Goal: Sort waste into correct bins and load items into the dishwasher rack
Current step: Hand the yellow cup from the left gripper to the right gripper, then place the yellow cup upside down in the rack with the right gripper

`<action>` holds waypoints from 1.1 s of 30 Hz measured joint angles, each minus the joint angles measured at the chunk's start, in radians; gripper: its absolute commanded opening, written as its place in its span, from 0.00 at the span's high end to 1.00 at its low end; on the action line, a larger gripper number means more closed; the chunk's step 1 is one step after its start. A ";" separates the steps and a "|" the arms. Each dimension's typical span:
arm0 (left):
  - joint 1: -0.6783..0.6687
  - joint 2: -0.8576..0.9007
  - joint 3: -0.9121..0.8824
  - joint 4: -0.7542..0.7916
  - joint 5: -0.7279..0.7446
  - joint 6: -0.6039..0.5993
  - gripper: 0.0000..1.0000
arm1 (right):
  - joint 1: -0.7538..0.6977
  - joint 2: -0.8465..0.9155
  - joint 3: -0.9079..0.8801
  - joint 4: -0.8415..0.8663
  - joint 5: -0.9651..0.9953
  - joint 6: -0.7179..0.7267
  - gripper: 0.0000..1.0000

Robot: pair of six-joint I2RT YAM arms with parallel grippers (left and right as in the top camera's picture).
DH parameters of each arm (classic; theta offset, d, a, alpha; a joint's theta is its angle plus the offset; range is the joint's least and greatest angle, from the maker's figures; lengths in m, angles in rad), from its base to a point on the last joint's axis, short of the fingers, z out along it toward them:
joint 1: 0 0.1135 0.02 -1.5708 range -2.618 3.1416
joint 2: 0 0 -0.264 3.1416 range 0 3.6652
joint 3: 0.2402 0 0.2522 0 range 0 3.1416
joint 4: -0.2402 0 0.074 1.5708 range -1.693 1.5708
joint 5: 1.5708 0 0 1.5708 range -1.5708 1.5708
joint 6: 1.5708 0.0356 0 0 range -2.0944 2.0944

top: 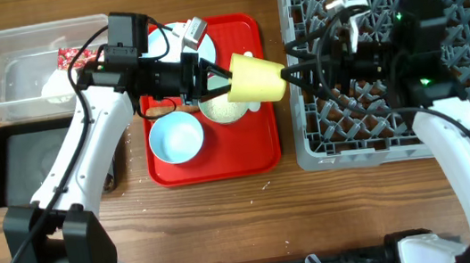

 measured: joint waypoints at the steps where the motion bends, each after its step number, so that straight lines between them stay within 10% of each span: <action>1: 0.001 0.000 0.000 0.000 0.000 0.000 0.96 | 0.011 0.009 0.000 0.004 -0.019 0.009 0.09; 13: 0.001 0.000 0.000 0.015 0.032 0.000 0.95 | 0.146 0.016 0.000 0.063 -0.015 0.033 0.36; 24: 0.002 0.000 0.000 0.018 0.047 0.005 0.61 | 0.127 0.017 0.000 0.092 0.013 0.042 0.49; 33: 0.003 0.000 0.001 -0.082 -0.247 0.011 0.53 | -0.003 0.018 0.002 -0.225 0.464 0.050 0.50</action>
